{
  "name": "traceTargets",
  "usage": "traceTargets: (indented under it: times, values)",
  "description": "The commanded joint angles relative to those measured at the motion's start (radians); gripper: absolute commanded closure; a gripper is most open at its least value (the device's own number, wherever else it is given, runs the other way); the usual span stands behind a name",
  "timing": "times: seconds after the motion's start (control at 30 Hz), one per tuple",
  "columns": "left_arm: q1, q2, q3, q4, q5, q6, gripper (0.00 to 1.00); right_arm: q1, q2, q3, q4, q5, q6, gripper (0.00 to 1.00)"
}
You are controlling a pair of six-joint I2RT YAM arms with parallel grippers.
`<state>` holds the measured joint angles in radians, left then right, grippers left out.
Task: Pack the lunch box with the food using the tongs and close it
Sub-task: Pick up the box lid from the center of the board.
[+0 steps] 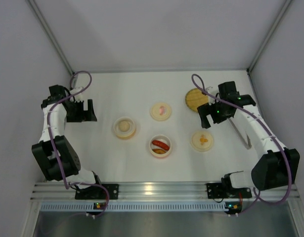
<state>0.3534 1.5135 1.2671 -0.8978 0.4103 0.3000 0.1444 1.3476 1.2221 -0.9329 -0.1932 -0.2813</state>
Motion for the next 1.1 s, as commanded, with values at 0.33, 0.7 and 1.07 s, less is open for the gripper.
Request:
traceTargets:
  times: [0.33,0.7,1.07]
  values:
    - [0.004,-0.076,-0.04,0.025,0.113,0.039,0.02,0.141,0.03,-0.119,-0.063,0.054,0.159,0.11]
    - [0.001,-0.105,-0.041,0.043,0.091,0.048,0.02,0.19,0.116,-0.128,-0.047,0.054,0.171,0.3]
    - [0.002,-0.122,-0.048,0.042,0.073,0.053,0.02,0.216,0.232,-0.148,0.002,0.064,0.16,0.44]
